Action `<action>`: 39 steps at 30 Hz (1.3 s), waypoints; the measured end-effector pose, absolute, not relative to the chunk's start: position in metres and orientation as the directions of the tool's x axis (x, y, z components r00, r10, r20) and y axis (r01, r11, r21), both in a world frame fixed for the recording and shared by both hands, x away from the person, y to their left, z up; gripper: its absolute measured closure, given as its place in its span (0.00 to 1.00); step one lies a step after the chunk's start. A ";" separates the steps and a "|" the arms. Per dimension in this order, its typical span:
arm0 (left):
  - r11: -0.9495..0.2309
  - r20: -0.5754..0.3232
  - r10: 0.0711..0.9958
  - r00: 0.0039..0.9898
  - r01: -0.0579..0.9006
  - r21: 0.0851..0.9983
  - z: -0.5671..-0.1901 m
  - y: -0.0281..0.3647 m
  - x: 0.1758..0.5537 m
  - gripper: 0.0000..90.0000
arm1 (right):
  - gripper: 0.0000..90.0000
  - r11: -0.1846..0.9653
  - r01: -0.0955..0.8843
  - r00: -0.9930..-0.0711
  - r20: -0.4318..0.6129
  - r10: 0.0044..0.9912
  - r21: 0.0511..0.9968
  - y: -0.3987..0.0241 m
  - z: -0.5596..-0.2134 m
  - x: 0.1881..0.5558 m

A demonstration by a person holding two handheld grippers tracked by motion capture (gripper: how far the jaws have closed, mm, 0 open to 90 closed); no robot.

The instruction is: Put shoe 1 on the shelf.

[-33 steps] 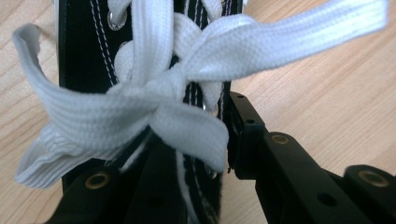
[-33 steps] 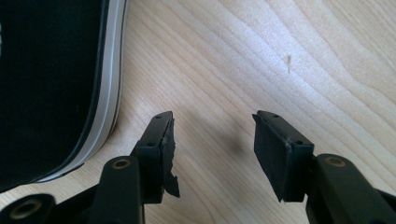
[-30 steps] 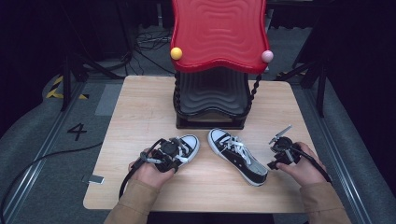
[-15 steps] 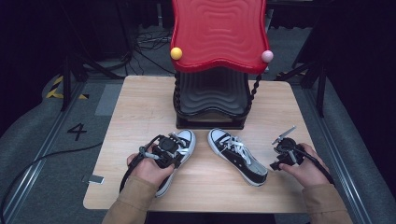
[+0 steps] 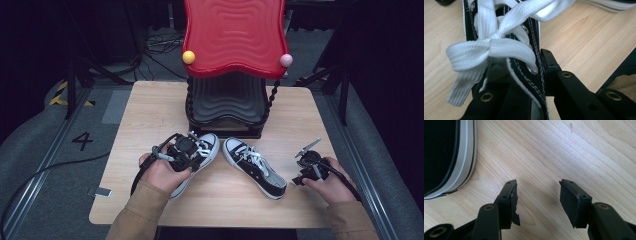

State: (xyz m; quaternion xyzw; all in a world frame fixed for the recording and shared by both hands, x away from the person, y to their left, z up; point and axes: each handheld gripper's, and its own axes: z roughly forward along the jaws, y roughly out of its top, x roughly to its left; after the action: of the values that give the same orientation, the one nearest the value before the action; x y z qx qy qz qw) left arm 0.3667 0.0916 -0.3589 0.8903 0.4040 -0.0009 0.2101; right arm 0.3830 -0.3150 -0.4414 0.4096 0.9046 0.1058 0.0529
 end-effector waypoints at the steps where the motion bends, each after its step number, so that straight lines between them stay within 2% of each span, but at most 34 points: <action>1: -0.583 -0.172 0.720 0.673 0.720 0.377 -0.357 0.091 0.368 0.96 | 0.54 0.642 0.729 -0.659 -0.009 0.752 0.236 -0.315 -0.441 0.383; 6: -0.576 -0.178 0.715 0.676 0.714 0.398 -0.343 0.088 0.371 0.96 | 0.58 0.634 0.733 -0.654 -0.004 0.757 0.245 -0.318 -0.440 0.381; 15: -0.558 -0.207 0.710 0.673 0.717 0.418 -0.320 0.077 0.384 0.96 | 0.67 0.591 0.753 -0.632 0.067 0.772 0.289 -0.322 -0.434 0.389; 25: -0.543 -0.166 0.728 0.665 0.707 0.454 -0.290 0.065 0.388 0.96 | 0.66 0.583 0.749 -0.635 0.092 0.767 0.315 -0.327 -0.436 0.388; 39: -0.436 -0.114 0.802 0.587 0.704 0.560 -0.274 0.045 0.419 0.95 | 0.65 0.570 0.748 -0.635 0.114 0.764 0.340 -0.331 -0.437 0.390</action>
State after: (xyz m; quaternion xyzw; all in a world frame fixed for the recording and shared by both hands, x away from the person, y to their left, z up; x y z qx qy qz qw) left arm 0.4188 0.0454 -0.2739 0.8432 0.4465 0.0848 0.2872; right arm 0.3900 -0.3310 -0.4368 0.4266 0.8858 0.1810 0.0226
